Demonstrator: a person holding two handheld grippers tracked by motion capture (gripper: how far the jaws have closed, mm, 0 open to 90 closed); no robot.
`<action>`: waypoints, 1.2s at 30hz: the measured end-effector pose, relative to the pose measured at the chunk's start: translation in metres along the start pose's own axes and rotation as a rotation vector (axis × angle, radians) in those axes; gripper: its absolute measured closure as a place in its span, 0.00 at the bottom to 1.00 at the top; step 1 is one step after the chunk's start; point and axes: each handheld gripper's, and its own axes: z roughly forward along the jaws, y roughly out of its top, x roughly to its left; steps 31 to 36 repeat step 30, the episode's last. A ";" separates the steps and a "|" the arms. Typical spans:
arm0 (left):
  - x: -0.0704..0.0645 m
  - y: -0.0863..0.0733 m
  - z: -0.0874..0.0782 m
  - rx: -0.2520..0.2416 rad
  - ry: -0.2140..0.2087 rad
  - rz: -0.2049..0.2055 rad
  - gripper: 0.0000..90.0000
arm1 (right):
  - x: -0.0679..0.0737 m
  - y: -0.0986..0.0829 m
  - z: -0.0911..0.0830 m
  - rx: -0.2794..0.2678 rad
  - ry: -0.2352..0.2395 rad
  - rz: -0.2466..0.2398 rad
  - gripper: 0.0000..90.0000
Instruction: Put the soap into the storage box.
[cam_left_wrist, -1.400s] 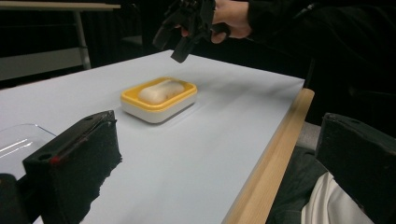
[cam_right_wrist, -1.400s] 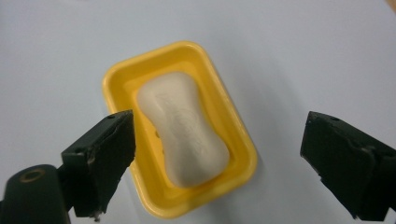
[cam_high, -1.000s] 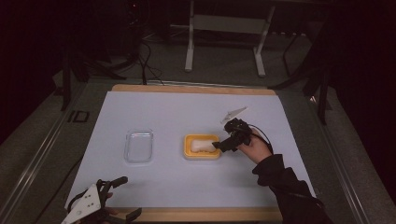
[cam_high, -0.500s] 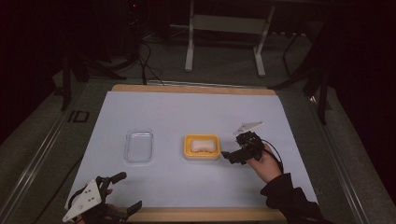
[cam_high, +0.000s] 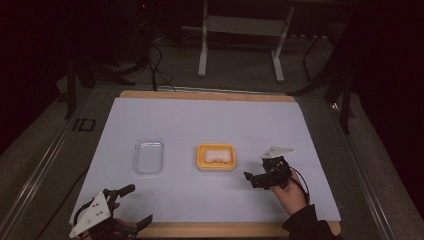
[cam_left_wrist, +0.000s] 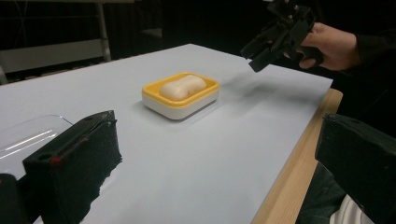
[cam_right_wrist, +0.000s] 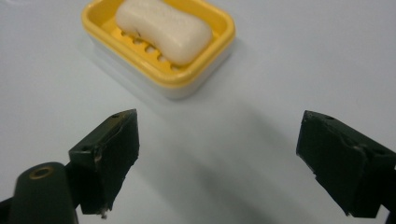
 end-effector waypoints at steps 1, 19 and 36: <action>0.000 0.000 0.000 0.001 0.000 0.000 0.00 | 0.000 -0.003 0.000 -0.003 -0.007 0.007 0.15; -0.001 0.000 -0.001 0.006 -0.013 0.003 0.00 | 0.004 -0.031 -0.008 -0.039 -0.088 0.034 0.15; -0.003 0.001 0.000 0.015 -0.012 0.013 0.00 | 0.003 -0.030 -0.006 -0.040 -0.095 0.019 0.15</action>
